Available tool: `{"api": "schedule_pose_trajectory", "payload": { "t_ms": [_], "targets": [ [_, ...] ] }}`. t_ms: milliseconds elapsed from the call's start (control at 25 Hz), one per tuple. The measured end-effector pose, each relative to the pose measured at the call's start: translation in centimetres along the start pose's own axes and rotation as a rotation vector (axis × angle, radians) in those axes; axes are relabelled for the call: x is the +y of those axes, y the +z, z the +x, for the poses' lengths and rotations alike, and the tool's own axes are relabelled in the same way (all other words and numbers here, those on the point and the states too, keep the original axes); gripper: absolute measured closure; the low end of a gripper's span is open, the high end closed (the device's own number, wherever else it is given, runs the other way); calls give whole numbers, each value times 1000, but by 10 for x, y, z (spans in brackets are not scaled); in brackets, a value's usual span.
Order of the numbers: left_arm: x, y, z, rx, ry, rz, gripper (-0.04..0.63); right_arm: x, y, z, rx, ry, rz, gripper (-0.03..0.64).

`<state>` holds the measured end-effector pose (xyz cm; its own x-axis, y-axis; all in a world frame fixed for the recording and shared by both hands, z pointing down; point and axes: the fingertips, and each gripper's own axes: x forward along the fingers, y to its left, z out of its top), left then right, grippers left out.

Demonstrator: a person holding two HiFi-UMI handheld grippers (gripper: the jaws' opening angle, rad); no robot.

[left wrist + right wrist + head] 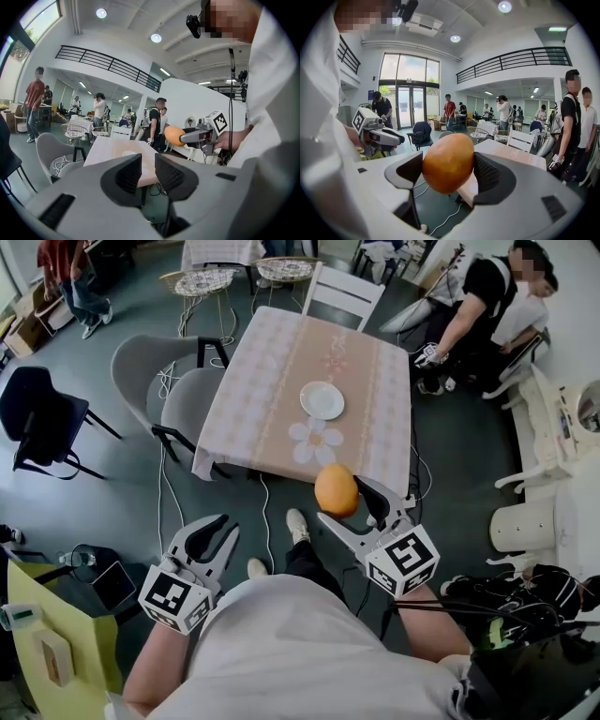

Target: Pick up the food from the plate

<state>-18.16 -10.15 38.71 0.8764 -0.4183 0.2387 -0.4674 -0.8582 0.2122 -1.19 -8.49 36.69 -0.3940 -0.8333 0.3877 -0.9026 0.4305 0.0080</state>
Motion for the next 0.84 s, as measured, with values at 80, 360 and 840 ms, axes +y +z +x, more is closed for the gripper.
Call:
{"api": "schedule_pose_trajectory", "payload": {
  "t_ms": [80,360,840],
  "targets": [
    [0,1,-2,-2,3,-3,514,1,1,-1,0,1,-2,265],
    [2,-3,-13,2,18,-9,514,8,2,4,4,11,-9,265],
    [5,-2,-6,11,27,-11,514,-2,2,6,5,11,-12,265]
  ]
}}
